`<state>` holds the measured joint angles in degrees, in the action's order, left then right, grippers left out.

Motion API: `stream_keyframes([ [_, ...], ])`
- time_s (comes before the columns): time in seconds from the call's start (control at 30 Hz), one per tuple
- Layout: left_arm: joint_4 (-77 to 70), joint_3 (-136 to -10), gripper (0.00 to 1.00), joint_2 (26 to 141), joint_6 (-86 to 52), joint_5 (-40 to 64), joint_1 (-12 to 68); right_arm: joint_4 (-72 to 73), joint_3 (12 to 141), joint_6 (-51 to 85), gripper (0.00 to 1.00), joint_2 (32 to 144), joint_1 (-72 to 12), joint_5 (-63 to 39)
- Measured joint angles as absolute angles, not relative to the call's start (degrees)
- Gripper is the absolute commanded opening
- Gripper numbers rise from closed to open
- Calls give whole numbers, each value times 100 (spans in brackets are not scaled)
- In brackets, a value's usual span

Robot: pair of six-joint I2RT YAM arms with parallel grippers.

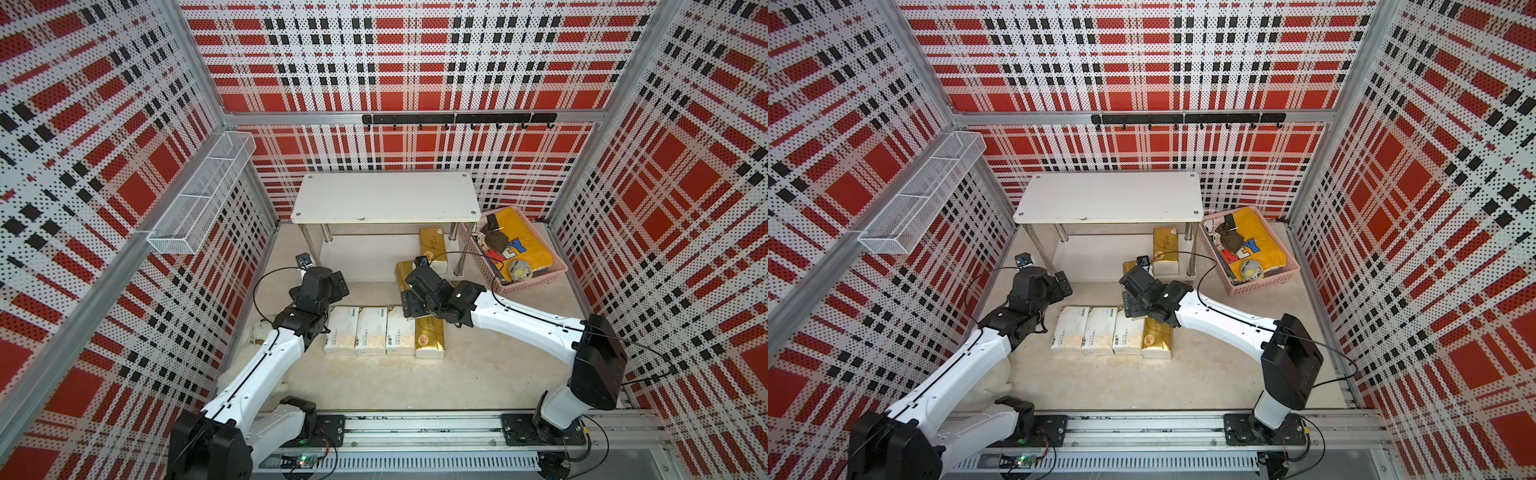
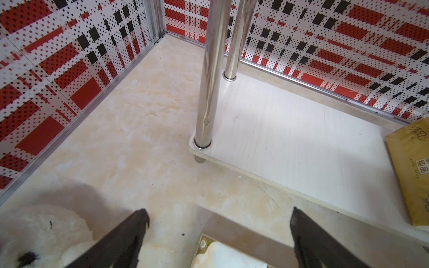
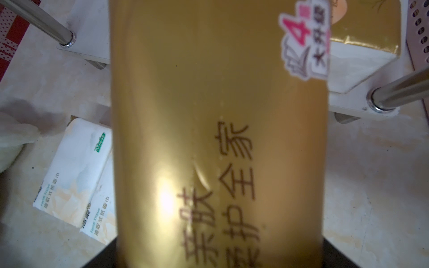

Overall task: Place the tissue boxes on the shelf by color
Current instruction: Place a box of tissues on the shelf.

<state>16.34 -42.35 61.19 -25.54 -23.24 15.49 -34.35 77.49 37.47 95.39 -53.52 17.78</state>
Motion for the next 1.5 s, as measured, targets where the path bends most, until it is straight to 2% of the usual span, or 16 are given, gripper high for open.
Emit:
stream_keyframes([
  [0.83,1898,-4237,99,5957,-2676,-2335,1675,-3361,10009,3868,86,11485,-5343,1833],
  [1.5,1894,-4237,99,5951,-2674,-2338,1691,-3815,11786,3848,86,12798,-4917,2215],
])
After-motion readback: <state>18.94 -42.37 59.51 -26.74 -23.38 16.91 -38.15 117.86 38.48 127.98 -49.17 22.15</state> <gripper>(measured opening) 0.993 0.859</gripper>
